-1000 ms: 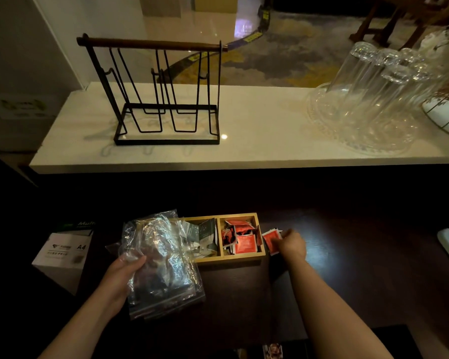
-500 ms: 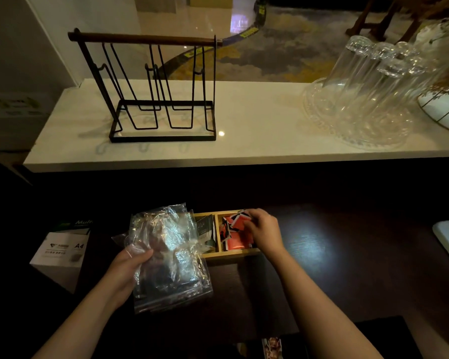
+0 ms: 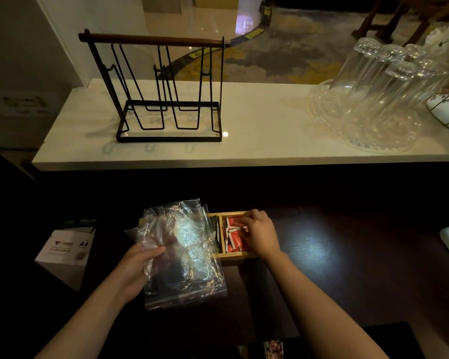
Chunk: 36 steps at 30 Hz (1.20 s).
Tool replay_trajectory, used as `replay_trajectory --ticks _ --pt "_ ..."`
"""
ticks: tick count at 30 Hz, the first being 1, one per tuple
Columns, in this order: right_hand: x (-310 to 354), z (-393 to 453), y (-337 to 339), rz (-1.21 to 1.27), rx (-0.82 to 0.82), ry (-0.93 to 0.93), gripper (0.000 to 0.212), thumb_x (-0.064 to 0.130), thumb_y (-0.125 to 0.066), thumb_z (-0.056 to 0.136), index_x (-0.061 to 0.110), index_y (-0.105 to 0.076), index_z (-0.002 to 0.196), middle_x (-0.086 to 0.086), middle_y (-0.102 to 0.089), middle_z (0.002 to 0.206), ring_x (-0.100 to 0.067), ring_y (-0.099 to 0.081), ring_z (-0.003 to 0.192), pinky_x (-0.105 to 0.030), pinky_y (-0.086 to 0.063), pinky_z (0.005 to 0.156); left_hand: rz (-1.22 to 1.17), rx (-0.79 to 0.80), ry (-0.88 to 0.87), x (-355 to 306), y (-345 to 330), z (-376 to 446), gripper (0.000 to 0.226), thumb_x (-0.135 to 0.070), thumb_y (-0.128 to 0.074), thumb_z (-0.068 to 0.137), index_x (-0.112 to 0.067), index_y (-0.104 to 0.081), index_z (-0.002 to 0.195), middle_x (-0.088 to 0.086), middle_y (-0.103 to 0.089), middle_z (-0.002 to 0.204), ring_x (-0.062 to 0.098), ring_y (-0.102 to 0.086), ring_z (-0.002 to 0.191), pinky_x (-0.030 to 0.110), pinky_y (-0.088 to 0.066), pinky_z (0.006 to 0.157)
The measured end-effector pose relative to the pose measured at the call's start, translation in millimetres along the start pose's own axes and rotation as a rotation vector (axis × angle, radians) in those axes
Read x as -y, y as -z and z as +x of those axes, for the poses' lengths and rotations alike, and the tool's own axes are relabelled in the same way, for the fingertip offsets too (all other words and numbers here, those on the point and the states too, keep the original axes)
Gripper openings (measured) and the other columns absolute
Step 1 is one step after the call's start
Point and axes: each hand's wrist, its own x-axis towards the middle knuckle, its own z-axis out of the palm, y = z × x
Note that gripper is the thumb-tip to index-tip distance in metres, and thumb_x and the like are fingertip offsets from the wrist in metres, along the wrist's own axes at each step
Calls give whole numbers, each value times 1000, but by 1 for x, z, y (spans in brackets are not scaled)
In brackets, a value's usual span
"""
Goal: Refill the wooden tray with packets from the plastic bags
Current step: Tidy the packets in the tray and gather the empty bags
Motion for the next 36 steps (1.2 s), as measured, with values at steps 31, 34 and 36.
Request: replay_trajectory --ticks 31,34,36 --pt "104 0 63 1509 484 -193 22 16 -53 93 8 -69 106 -1 -71 97 -12 -66 87 -21 -53 75 -198 -25 -58 -27 -37 3 49 -50 -39 91 -15 -66 69 -2 -61 50 8 -57 39 18 -48 40" --pt "108 4 57 1423 256 -307 19 16 -57 92 6 -70 102 -4 -70 87 -12 -65 75 -21 -51 65 -178 128 -83 -31 -37 -3 60 -67 -27 80 -26 -70 91 5 -75 84 16 -71 73 29 -56 56" --pt "107 7 56 1375 104 -339 19 11 -57 92 9 -69 107 4 -70 83 1 -63 68 -12 -46 57 -171 214 -75 -30 -32 -6 71 -72 -24 75 -25 -65 109 6 -74 103 21 -70 93 33 -57 69"
